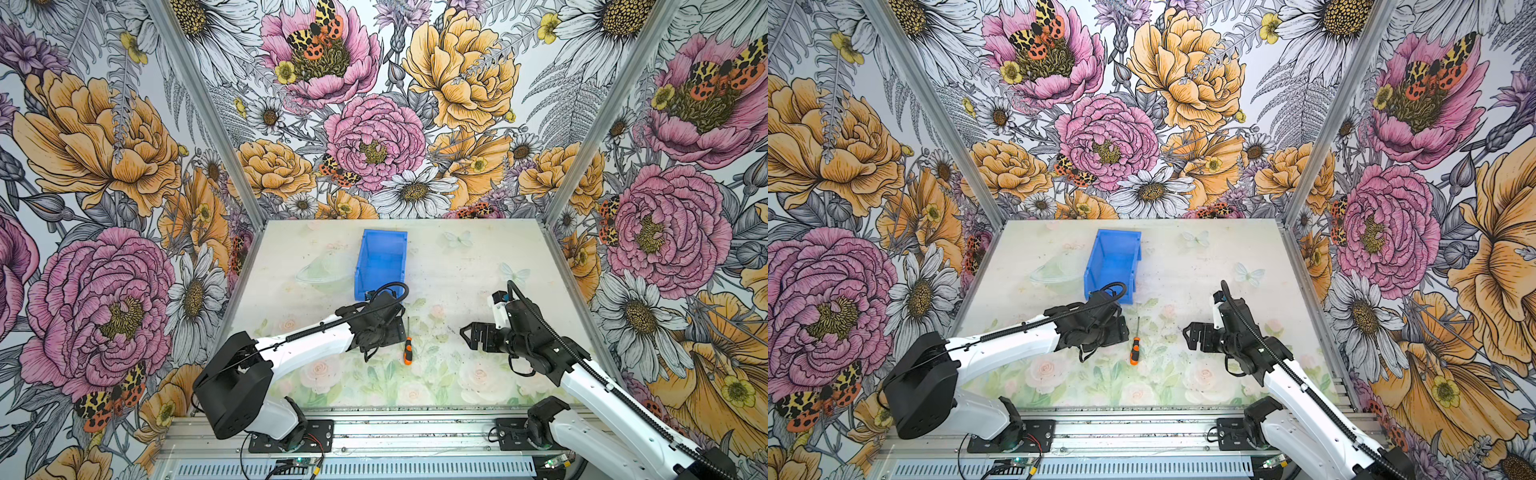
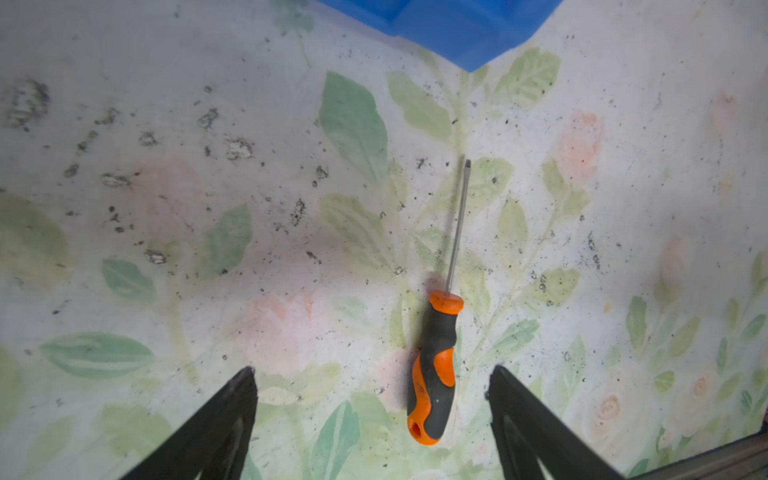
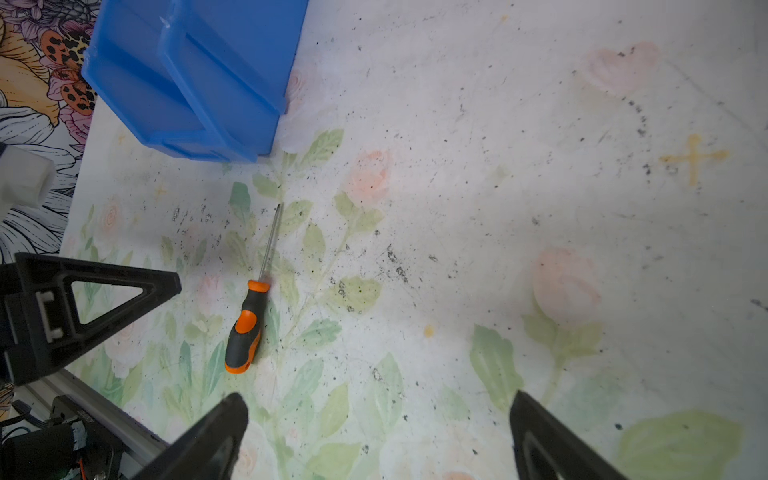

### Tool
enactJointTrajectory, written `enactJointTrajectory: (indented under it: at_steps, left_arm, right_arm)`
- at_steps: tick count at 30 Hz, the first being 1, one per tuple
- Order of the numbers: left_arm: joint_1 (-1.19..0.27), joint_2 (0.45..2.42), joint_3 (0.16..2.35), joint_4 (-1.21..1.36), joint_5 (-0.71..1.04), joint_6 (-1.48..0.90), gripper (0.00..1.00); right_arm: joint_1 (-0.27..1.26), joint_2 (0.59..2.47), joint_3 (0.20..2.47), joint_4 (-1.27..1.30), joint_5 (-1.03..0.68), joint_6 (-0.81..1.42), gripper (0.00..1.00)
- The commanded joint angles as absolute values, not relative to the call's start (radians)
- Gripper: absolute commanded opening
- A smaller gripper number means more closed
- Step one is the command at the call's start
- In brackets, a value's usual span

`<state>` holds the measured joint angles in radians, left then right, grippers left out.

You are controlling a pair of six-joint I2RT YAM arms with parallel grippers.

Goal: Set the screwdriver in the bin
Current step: 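Lower the left gripper over the screwdriver handle and close on it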

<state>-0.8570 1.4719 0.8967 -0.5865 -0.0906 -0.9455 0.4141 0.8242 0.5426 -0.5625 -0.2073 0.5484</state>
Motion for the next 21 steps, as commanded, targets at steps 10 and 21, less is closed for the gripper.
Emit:
enactJointTrajectory:
  at_steps: [10,21]
  left_arm:
    - [-0.954,1.669,1.035,-0.61,-0.14,-0.941,0.78]
    - [-1.031,1.852,1.192,-0.794,-0.279,-0.893,0.62]
  right_arm:
    - [0.42,0.802,0.522,-0.542,-0.173,0.561,0.99]
    - [0.421,0.755,0.513,-0.544,-0.158,0.56,1.0]
